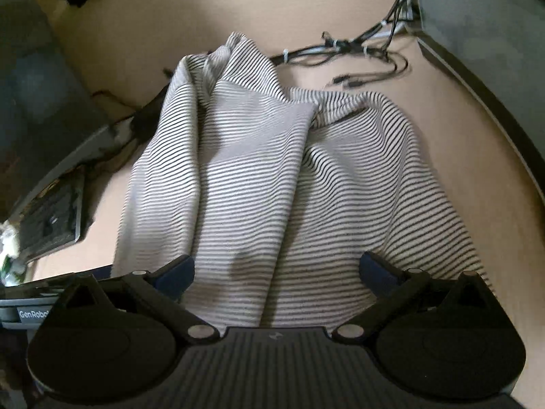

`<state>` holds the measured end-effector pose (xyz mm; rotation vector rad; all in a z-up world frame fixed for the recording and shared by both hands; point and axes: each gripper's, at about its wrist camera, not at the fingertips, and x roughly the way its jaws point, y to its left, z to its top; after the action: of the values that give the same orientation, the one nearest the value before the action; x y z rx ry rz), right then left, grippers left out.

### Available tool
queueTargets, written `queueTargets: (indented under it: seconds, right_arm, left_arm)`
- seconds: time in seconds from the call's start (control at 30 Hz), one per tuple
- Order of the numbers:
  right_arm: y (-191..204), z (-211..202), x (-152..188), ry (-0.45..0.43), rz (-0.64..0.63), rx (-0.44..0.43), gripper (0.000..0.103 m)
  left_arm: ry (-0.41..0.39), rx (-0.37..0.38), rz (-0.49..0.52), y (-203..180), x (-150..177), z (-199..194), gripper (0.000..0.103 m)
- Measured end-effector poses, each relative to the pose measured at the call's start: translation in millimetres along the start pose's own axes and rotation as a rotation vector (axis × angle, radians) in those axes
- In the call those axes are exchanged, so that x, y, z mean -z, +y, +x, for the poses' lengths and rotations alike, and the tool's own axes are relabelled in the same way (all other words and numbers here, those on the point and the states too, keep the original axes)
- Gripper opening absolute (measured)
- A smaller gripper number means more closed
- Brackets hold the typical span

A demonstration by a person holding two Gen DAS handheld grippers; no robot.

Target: Fold clothes

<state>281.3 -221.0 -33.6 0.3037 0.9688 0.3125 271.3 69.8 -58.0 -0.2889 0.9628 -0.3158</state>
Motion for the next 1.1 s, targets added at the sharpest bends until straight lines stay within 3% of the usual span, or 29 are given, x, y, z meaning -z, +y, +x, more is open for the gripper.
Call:
queueTargets:
  seconds: [0.2, 0.33, 0.4, 0.5, 0.63, 0.73, 0.77, 0.8, 1.03, 1.1]
  right_arm:
    - [9.4, -33.3, 46.4, 0.052, 0.015, -0.041, 0.103]
    - [16.8, -45.2, 67.9, 0.048, 0.003, -0.051, 0.103]
    - [23.5, -43.8, 69.9, 0.032, -0.020, -0.016, 0.103]
    - [37.4, -42.3, 70.7, -0.019, -0.065, 0.074, 0.103]
    - [58.7, -39.0, 71.4, -0.130, -0.216, 0.237, 0.102]
    - [48.8, -28.1, 69.2, -0.108, -0.201, 0.265, 0.094]
    - [45.9, -26.5, 70.0, -0.100, -0.181, 0.259, 0.094]
    - [43.0, -24.9, 70.9, -0.092, -0.160, 0.253, 0.094]
    - [41.0, -22.1, 71.9, -0.059, -0.190, 0.274, 0.096]
    - [40.6, -22.5, 73.7, -0.050, -0.195, 0.273, 0.097]
  left_arm:
    - [0.127, 0.155, -0.049, 18.0, 39.7, -43.6, 0.103]
    - [0.074, 0.175, -0.110, 38.7, 39.5, -58.2, 0.096]
    - [0.058, 0.172, -0.115, 43.1, 34.9, -56.3, 0.085]
    - [0.056, 0.177, -0.084, 40.5, 28.1, -47.6, 0.079]
    - [0.101, 0.291, -0.111, 38.0, 30.5, -42.2, 0.069]
    - [0.140, 0.336, -0.157, 36.0, 33.6, -38.0, 0.041]
    - [0.141, 0.350, -0.164, 34.6, 33.4, -39.4, 0.027]
    - [0.114, 0.352, -0.160, 32.6, 29.7, -44.4, 0.013]
    - [-0.368, 0.262, -0.322, 90.6, -37.8, -135.9, 0.012]
    - [-0.439, 0.225, -0.405, 125.6, -53.8, -146.8, 0.012]
